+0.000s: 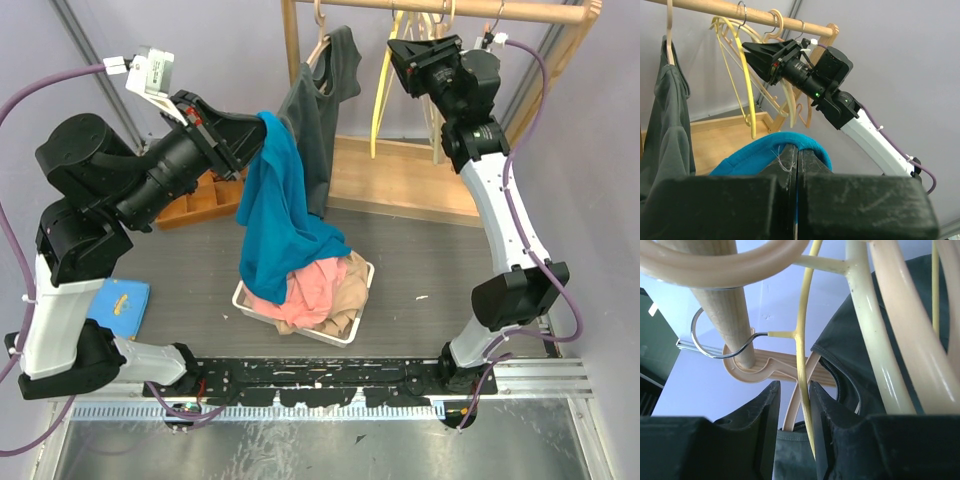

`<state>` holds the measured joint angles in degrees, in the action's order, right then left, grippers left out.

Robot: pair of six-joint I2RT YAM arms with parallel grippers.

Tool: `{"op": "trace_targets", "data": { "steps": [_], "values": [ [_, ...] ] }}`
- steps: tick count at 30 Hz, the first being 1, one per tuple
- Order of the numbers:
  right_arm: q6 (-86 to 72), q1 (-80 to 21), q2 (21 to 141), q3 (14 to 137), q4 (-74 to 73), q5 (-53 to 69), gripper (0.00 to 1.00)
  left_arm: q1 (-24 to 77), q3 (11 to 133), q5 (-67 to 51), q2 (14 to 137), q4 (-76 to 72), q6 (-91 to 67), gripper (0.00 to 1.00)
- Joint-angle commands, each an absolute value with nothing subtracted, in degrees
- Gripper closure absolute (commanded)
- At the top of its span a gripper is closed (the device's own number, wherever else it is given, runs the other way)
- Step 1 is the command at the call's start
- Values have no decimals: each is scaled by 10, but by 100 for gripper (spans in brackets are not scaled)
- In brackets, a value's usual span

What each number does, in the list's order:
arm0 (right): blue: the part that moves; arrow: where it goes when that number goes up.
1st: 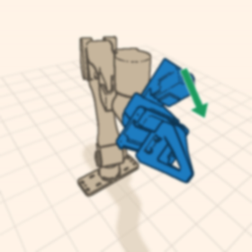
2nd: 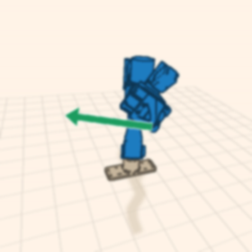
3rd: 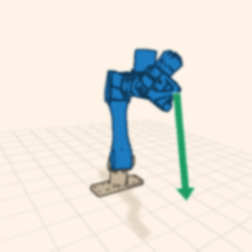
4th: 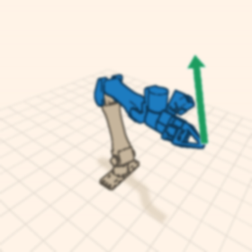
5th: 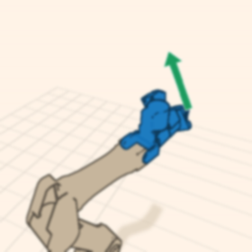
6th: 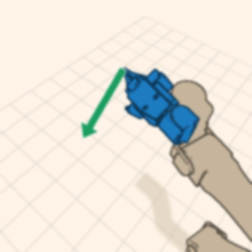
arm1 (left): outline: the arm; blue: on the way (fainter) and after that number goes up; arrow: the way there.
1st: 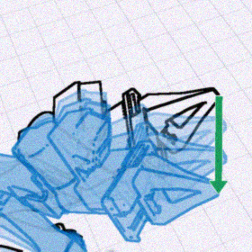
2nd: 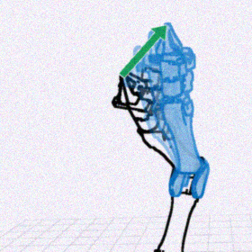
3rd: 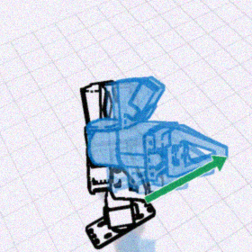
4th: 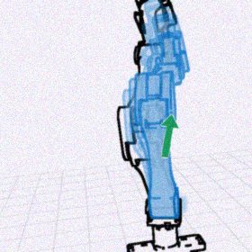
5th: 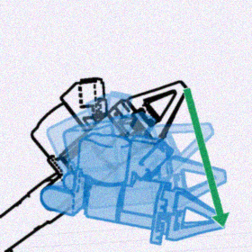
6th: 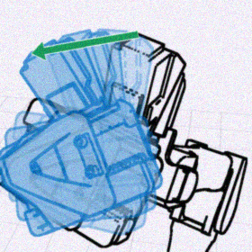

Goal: Remove the t-shirt from the hanger
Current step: Place the hanger on the clothesline, then place the T-shirt in the bin.

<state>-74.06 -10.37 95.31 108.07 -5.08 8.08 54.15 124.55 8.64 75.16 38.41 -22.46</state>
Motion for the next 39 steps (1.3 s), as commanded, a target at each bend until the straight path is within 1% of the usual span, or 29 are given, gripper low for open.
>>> {"op": "trace_targets", "data": {
  "steps": [1,14,23,26,31,36,39],
  "values": [
    [-734,-102,917,1086,-48,69,64,541,1239,85,735,346,-229,100],
    [-642,-102,860,1110,-81,63,63,541,1264,83,745,313,-224,100],
    [-540,-102,806,1132,-115,57,61,541,1271,74,749,170,-226,100],
    [-500,-102,785,1131,-128,51,55,541,1287,73,757,131,-229,100],
    [-440,-102,747,1123,-171,35,53,541,1318,66,773,70,-242,100],
    [-392,-102,696,1089,-206,18,42,541,1345,54,783,36,-268,100],
    [-376,-102,668,1068,-227,16,39,541,1347,54,780,12,-286,100]
  ]
}}
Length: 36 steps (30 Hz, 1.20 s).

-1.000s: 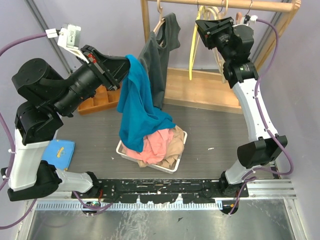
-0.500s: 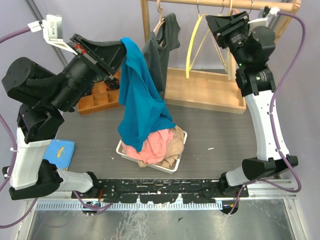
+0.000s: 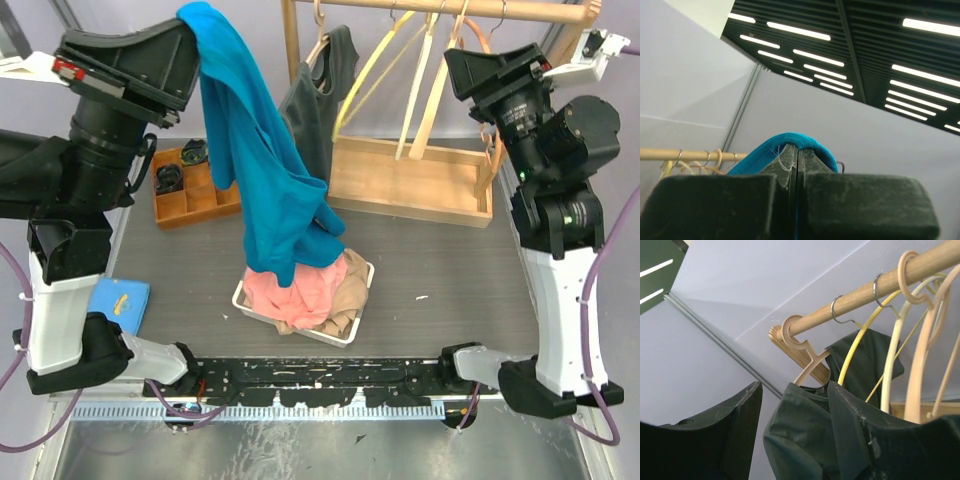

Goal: Remove the t-shirt from the hanger
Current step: Place the T-shirt in the bin.

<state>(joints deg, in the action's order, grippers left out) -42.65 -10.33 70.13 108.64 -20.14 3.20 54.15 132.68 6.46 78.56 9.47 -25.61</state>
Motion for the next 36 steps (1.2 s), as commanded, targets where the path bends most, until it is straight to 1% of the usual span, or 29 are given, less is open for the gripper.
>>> {"op": "trace_targets", "data": {
  "steps": [1,3,6,8,13,22,32,36],
  "values": [
    [-373,-102,660,1059,-233,17,36,541,1350,54,780,8,-290,100],
    [-369,-102,641,1045,-241,21,29,541,1355,57,780,5,-295,100],
    [-357,-102,621,1027,-250,25,10,541,1362,59,780,8,-303,100],
    [-351,-102,609,1020,-259,25,1,541,1357,60,777,18,-306,100],
    [-339,-102,587,1003,-280,23,0,541,1291,69,746,43,-321,100],
    [-321,-102,535,951,-289,22,0,541,1143,95,669,151,-333,100],
    [-322,-102,513,936,-299,45,0,541,1046,81,663,190,-357,100],
    [-320,-102,498,929,-298,53,1,541,975,61,647,178,-350,100]
  ]
}}
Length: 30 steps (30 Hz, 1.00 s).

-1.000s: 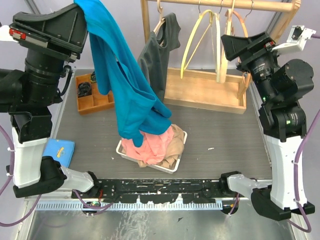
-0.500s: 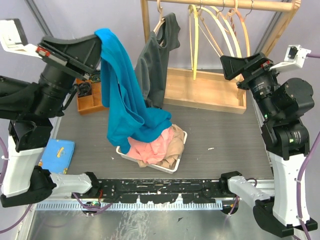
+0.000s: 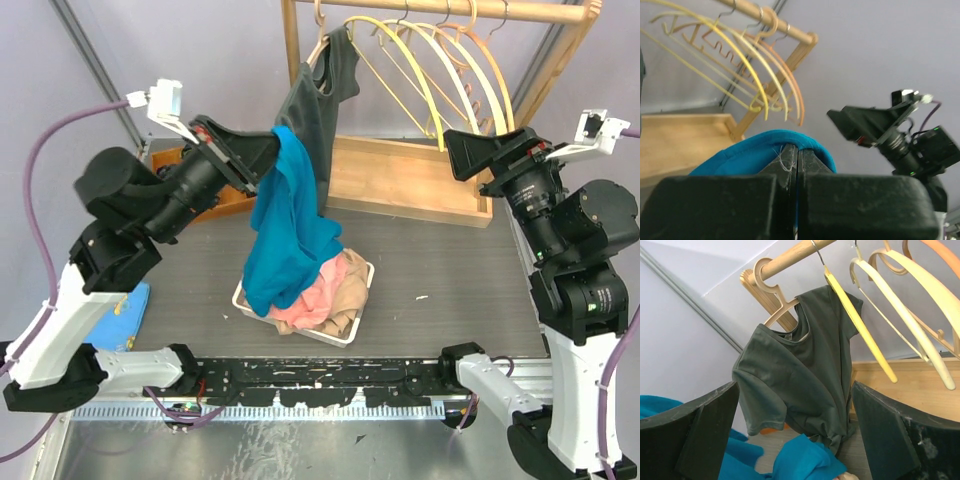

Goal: Remove the t-shirt from the hanger
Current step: Place the T-shirt in the bin.

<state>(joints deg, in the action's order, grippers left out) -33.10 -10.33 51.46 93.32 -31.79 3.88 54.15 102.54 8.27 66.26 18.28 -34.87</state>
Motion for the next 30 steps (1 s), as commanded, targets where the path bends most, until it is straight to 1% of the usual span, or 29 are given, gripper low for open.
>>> {"op": "trace_targets", "data": {
  "steps": [1,9,15,19,23,30],
  "values": [
    [-321,-102,495,927,-298,55,1,542,957,61,642,178,-347,100],
    [-331,-102,488,916,-306,64,0,562,828,93,607,222,-317,100],
    [-334,-102,498,920,-307,76,0,592,802,155,598,313,-302,100],
    [-335,-102,509,926,-306,83,0,604,792,208,598,399,-324,100],
    [-340,-102,517,927,-301,86,0,606,762,225,595,458,-347,100],
    [-344,-102,534,930,-296,104,0,638,679,231,603,441,-340,100]
  ]
}}
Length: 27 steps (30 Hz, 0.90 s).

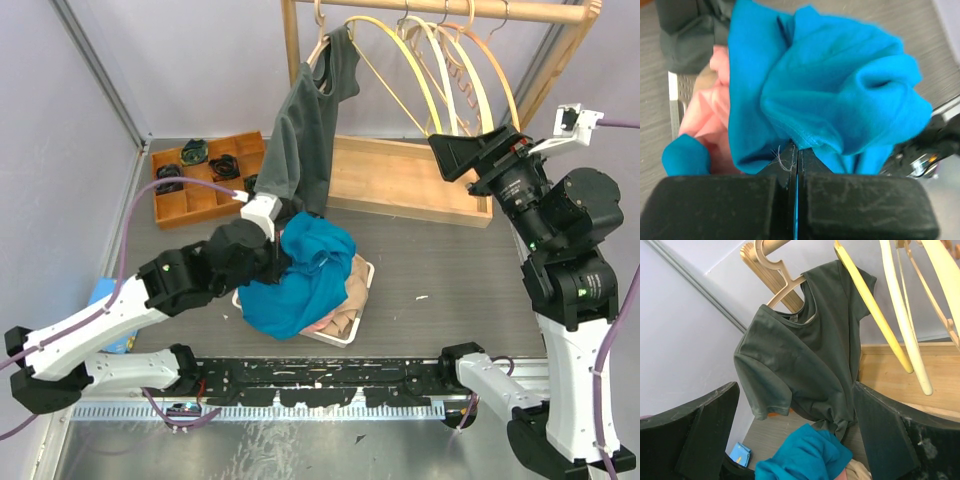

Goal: Remove the t-shirt from the hanger
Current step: Place the T-shirt in the bin.

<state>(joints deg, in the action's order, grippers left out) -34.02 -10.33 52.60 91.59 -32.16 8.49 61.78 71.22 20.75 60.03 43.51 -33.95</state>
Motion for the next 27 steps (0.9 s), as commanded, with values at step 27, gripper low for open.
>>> {"op": "trace_targets", "data": {
  "steps": [27],
  "values": [
    [-380,-102,571,982,-278,164,0,645,574,120,824,413,-384,100]
  ]
}}
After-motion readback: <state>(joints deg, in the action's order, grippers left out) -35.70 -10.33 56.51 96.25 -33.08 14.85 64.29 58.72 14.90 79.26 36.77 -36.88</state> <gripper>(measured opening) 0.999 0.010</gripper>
